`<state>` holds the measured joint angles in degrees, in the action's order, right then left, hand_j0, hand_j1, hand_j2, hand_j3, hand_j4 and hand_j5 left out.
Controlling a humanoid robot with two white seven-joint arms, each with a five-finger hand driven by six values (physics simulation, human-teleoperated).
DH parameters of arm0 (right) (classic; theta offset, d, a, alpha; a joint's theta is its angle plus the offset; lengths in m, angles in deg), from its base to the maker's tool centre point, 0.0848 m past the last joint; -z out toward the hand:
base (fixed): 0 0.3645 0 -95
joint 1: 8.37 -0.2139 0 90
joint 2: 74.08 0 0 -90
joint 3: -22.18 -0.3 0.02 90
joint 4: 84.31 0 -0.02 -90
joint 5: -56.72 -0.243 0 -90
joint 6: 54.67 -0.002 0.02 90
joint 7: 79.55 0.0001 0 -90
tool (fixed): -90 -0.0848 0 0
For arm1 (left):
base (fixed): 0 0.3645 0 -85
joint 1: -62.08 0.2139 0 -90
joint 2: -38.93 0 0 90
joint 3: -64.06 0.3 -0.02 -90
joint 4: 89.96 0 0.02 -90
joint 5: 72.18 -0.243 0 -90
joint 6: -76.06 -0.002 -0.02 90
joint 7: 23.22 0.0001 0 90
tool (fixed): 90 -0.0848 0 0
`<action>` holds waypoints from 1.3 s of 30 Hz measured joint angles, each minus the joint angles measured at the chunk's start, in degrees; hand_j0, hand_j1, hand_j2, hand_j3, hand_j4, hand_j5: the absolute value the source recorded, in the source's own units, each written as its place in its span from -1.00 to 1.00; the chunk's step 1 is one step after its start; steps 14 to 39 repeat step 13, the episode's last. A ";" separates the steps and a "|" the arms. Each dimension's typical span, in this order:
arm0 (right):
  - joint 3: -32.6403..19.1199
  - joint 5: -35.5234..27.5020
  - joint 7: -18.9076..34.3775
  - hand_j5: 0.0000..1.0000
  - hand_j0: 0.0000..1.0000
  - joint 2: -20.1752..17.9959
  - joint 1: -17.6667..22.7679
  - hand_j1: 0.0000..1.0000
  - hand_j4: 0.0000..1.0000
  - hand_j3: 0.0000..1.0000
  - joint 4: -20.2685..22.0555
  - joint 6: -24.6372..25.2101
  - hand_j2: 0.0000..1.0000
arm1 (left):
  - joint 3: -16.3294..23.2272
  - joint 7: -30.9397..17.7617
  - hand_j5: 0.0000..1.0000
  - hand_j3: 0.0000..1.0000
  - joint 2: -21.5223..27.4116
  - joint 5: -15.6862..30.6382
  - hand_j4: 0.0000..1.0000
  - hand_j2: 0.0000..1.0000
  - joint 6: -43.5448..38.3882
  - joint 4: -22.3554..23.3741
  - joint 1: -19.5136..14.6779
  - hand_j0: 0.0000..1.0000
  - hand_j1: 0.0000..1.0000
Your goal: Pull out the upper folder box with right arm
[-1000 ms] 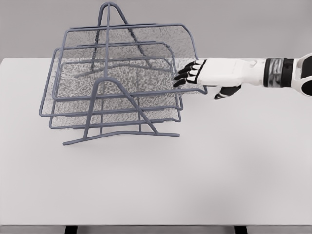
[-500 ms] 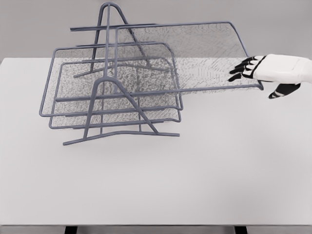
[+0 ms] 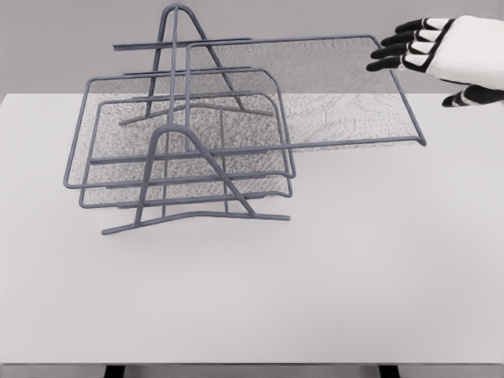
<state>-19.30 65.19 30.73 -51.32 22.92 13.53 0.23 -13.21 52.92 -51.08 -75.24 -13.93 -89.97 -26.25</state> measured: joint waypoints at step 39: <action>1.41 -1.38 -2.69 1.00 1.00 6.48 5.00 1.00 1.00 1.00 3.03 0.00 1.00 | 0.06 -0.01 1.00 1.00 0.00 0.11 1.00 1.00 -0.01 0.13 0.35 1.00 1.00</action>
